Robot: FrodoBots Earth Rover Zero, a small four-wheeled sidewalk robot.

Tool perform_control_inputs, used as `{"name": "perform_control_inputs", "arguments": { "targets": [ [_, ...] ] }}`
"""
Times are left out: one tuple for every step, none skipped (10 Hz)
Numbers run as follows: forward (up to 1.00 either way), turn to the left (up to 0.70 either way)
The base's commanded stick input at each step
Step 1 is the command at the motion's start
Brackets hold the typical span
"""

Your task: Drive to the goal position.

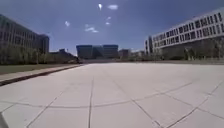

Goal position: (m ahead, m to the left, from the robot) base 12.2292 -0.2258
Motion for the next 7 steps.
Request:
{"name": "perform_control_inputs", "arguments": {
  "targets": [
    [0.50, 0.00],
    [0.50, 0.00],
    [0.50, 0.00],
    [0.50, 0.00],
    [0.50, 0.00],
    [0.50, 0.00],
    [0.50, 0.00]
  ]
}}
